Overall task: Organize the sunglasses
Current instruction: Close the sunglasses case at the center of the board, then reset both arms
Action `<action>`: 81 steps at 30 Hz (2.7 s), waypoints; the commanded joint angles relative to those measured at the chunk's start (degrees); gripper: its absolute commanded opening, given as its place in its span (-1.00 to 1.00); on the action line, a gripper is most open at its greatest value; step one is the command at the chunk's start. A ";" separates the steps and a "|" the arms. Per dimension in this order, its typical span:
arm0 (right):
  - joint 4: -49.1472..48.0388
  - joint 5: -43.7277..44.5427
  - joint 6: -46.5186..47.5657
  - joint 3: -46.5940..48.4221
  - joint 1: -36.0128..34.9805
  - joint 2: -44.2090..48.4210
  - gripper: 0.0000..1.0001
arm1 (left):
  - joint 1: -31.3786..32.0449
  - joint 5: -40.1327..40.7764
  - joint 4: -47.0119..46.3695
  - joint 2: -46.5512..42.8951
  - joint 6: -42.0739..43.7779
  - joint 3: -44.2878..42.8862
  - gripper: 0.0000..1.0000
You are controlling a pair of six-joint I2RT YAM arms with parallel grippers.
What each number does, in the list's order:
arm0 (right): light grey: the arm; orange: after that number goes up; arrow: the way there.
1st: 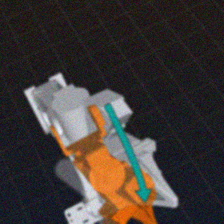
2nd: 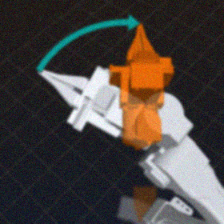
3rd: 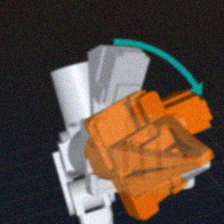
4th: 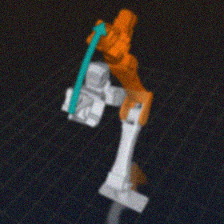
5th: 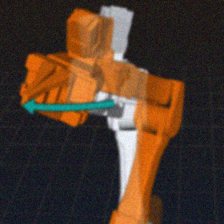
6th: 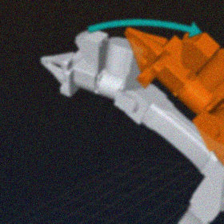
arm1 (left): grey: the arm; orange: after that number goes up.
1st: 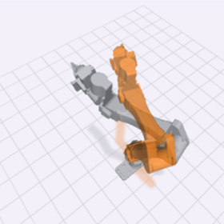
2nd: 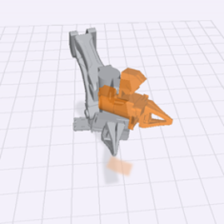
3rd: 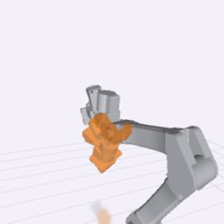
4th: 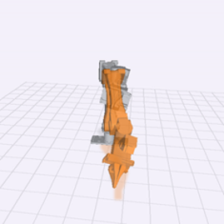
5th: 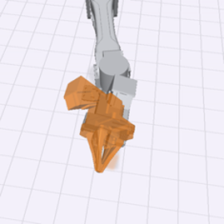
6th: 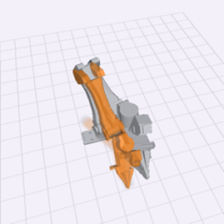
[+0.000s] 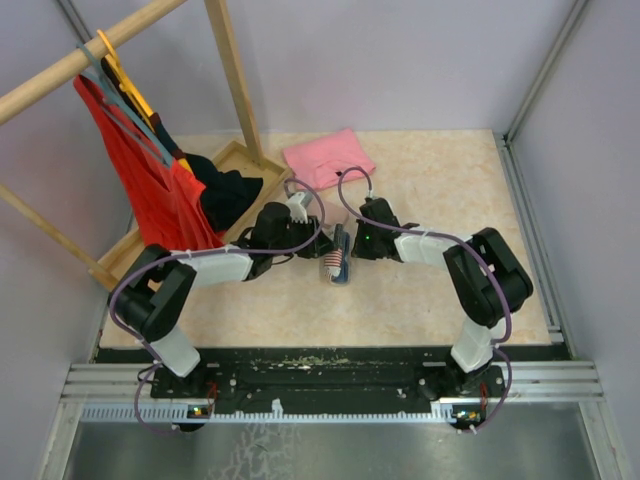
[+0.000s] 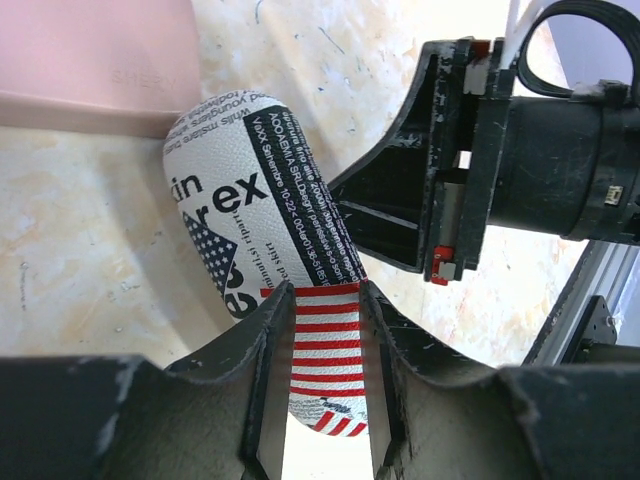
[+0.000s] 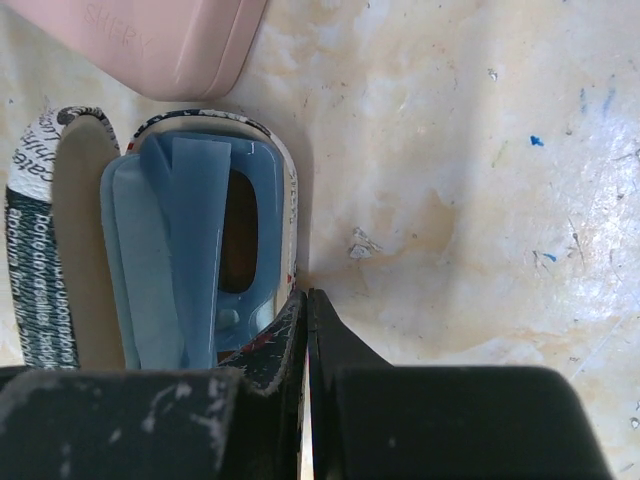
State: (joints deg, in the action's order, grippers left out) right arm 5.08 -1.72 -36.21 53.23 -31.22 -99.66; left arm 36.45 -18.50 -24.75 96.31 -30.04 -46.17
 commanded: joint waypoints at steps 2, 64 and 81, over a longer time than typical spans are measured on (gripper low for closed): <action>-4.18 -4.19 -1.32 -0.50 -0.59 -1.77 -1.00 | 2.12 -0.31 1.47 -0.01 0.77 -1.44 -0.25; 8.05 18.17 19.28 -13.43 -0.59 67.61 0.33 | 2.55 34.92 35.66 -48.76 11.13 -0.09 0.94; 17.07 19.71 13.67 -25.89 -0.68 94.82 0.77 | 3.76 47.95 58.35 -73.13 0.43 5.91 1.00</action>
State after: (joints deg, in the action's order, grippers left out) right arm 22.94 16.34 -20.62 27.00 -31.48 -6.96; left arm 38.98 26.24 30.09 26.59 -27.11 -41.15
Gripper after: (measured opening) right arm 0.881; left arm 0.998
